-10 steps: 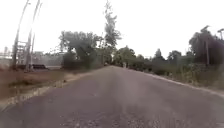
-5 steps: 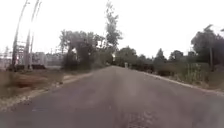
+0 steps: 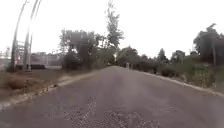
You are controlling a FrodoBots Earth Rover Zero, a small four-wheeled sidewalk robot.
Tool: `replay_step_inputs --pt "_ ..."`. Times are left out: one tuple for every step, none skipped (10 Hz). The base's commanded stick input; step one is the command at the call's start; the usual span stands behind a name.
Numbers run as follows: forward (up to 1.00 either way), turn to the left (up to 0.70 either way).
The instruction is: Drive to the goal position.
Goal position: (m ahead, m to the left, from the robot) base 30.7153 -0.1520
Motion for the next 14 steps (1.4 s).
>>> replay_step_inputs --pt "0.85 -0.17" --pt "0.85 -0.30" --pt "0.85 -0.34" --pt "0.85 -0.17" --pt "0.85 0.00" --pt "0.85 0.00" --pt "0.85 0.00" --pt "0.85 0.00" --pt "0.85 0.00" --pt "0.85 0.00" --pt "0.85 0.00" --pt "0.85 0.00" --pt "0.85 0.00" --pt "0.85 0.00"
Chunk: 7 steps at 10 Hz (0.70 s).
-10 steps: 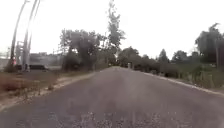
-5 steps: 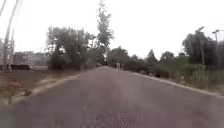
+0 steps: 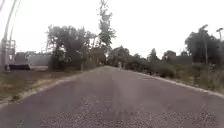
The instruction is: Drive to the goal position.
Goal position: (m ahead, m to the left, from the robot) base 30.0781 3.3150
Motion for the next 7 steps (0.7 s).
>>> replay_step_inputs --pt "0.85 0.00" --pt "0.85 -0.01" --pt "0.85 -0.04" --pt "0.85 -0.22" --pt "0.85 -0.26" --pt "0.85 0.00" --pt "0.85 0.00"
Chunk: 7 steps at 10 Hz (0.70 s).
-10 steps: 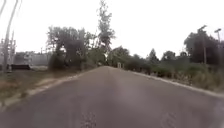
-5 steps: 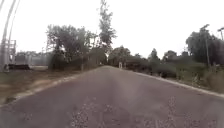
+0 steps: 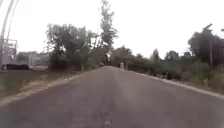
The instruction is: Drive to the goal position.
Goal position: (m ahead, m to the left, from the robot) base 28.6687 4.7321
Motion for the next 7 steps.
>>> replay_step_inputs --pt "0.85 0.00" --pt "0.85 0.00" --pt "0.85 0.00" --pt "0.85 0.00" --pt "0.85 0.00" --pt "0.85 0.04" --pt "0.85 0.08"
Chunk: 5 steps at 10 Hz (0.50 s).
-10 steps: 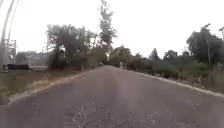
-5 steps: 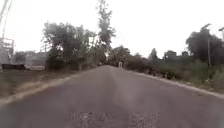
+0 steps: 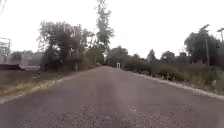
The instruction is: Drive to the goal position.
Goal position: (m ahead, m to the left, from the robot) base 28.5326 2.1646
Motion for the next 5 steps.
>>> replay_step_inputs --pt "0.85 0.34" --pt "0.85 0.22" --pt "0.85 0.00" --pt "0.85 0.00" --pt "0.85 0.00"
